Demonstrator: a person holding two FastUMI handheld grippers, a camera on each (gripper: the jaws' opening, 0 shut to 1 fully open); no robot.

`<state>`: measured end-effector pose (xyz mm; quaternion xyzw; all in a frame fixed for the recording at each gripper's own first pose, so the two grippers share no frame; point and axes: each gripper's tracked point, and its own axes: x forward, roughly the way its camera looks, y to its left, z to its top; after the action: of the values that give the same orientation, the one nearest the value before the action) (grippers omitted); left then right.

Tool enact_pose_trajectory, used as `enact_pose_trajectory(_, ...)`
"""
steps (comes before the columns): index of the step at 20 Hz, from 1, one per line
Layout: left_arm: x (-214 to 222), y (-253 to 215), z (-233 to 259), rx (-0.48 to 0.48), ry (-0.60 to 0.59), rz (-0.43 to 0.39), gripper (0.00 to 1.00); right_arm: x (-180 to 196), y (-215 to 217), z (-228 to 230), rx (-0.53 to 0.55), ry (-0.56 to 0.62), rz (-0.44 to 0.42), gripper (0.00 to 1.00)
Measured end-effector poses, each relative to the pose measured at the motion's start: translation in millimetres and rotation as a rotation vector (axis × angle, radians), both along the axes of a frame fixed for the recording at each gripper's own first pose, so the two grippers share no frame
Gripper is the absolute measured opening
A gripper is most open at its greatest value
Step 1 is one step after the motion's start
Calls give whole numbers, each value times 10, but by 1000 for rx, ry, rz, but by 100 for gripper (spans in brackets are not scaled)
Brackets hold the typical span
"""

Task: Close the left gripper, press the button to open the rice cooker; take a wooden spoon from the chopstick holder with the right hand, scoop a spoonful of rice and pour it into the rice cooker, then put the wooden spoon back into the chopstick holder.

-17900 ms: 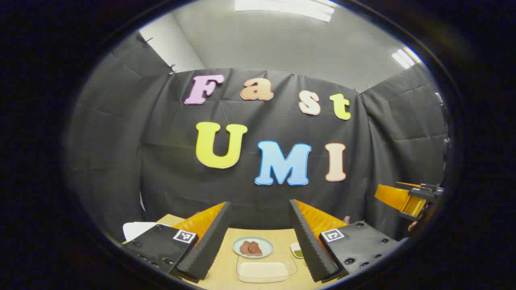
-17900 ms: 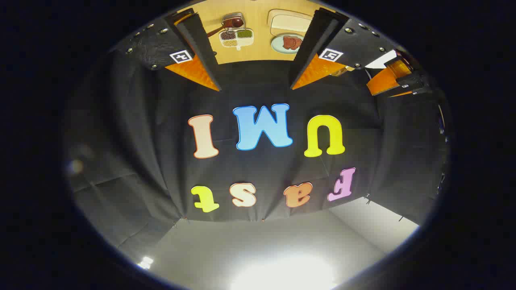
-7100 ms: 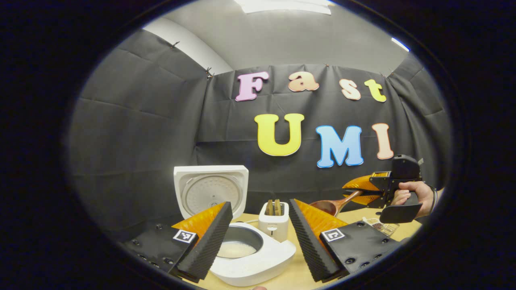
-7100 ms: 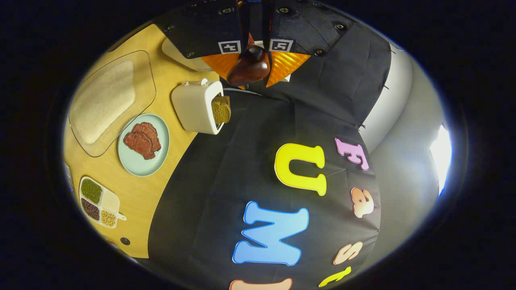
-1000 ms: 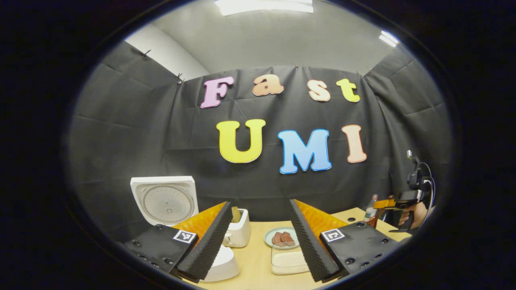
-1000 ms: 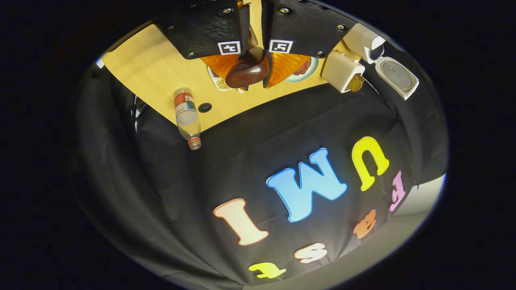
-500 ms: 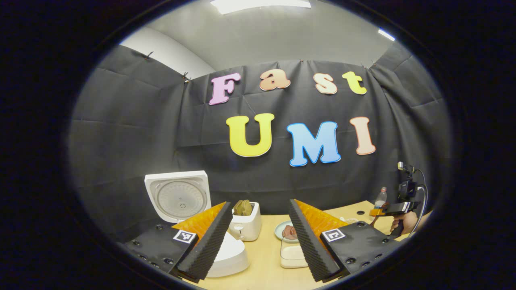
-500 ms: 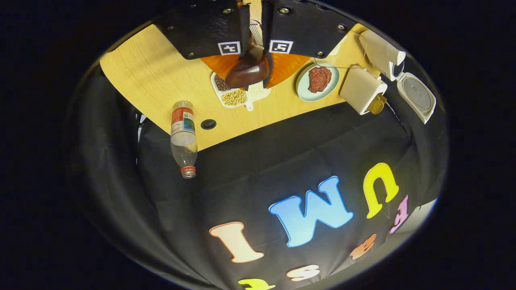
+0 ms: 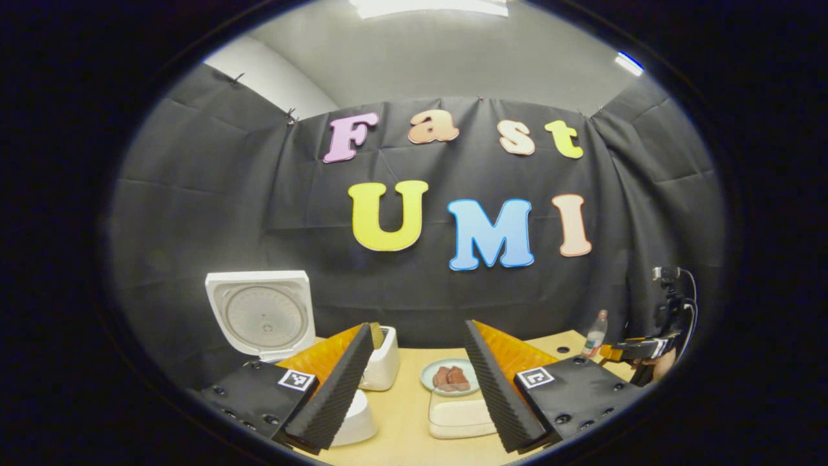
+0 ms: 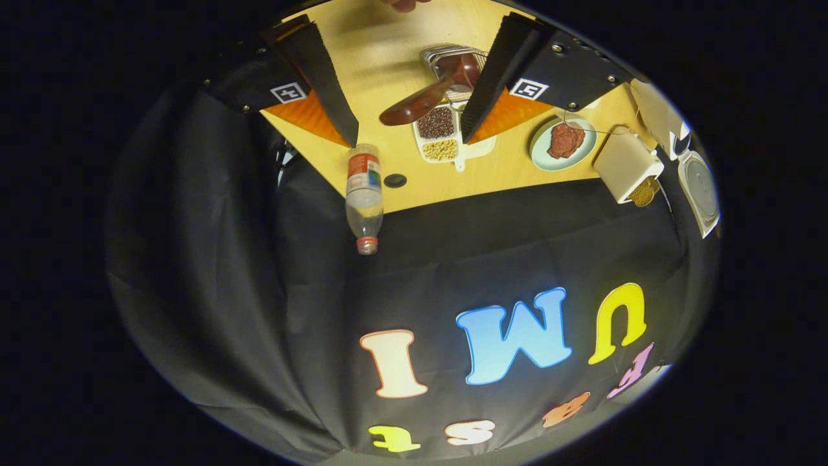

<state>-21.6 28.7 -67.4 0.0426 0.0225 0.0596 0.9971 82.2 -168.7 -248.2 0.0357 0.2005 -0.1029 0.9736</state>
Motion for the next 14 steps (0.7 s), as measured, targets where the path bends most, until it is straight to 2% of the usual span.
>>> enact_pose_trajectory(2, 113, 6, 92, -13, -20, -13, 98, -113, -15, 297, 9, -61, -4, 98)
enact_pose_trajectory(7, 349, 365, 519, 75, -92, 9, 96, -318, -24, 911, -34, -154, -6, 98)
enact_pose_trajectory(9, 430, 592, 656, 82, -96, 21, 99, -387, 63, 1019, -72, -167, 12, 98)
enact_pose_trajectory(12, 586, 1138, 893, 79, -116, 97, 93, -405, 340, 1095, -94, -174, 72, 98)
enact_pose_trajectory(14, 720, 1563, 936, 57, -84, 153, 100, -400, 543, 1104, -85, -175, 106, 98)
